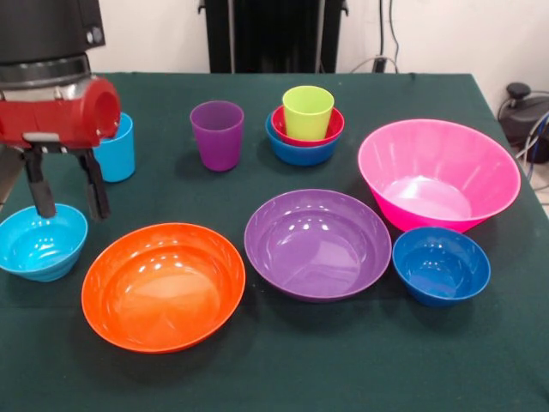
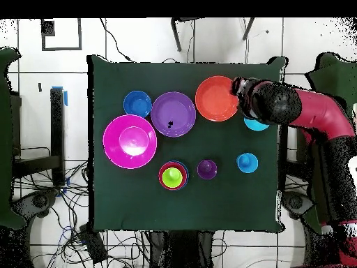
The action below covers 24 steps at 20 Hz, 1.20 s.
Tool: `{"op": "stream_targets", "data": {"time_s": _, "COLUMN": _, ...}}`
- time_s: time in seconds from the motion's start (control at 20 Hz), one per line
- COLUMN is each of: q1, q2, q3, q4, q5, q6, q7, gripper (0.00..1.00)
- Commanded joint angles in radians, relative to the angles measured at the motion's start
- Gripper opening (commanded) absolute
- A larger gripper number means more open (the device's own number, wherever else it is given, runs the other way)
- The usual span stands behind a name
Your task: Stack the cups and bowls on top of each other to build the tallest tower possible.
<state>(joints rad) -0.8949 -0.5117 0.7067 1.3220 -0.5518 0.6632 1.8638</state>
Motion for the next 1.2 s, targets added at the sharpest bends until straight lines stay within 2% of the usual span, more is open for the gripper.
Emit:
{"op": "stream_targets", "data": {"time_s": 0.05, "q1": 0.036, "q2": 0.109, "q3": 0.014, "q4": -0.005, "q5": -0.131, "q6": -0.126, "q7": -0.22, "gripper": 1.0}}
{"op": "stream_targets", "data": {"time_s": 0.35, "q1": 0.036, "q2": 0.131, "q3": 0.009, "q4": 0.002, "q5": -0.147, "q6": -0.162, "q7": -0.194, "gripper": 1.0}}
{"op": "stream_targets", "data": {"time_s": 0.5, "q1": 0.025, "q2": 0.156, "q3": 0.023, "q4": -0.011, "q5": -0.149, "q6": -0.162, "q7": -0.22, "gripper": 1.0}}
{"op": "stream_targets", "data": {"time_s": 0.7, "q1": 0.008, "q2": 0.148, "q3": 0.035, "q4": -0.003, "q5": -0.138, "q6": -0.143, "q7": -0.239, "gripper": 1.0}}
{"op": "stream_targets", "data": {"time_s": 0.8, "q1": -0.001, "q2": 0.119, "q3": 0.037, "q4": 0.023, "q5": -0.126, "q6": -0.125, "q7": -0.235, "gripper": 1.0}}
{"op": "stream_targets", "data": {"time_s": 1.05, "q1": -0.025, "q2": -0.042, "q3": 0.025, "q4": 0.152, "q5": -0.083, "q6": -0.074, "q7": -0.174, "gripper": 1.0}}
{"op": "stream_targets", "data": {"time_s": 1.2, "q1": -0.032, "q2": -0.106, "q3": 0.026, "q4": 0.19, "q5": -0.058, "q6": -0.032, "q7": -0.167, "gripper": 1.0}}
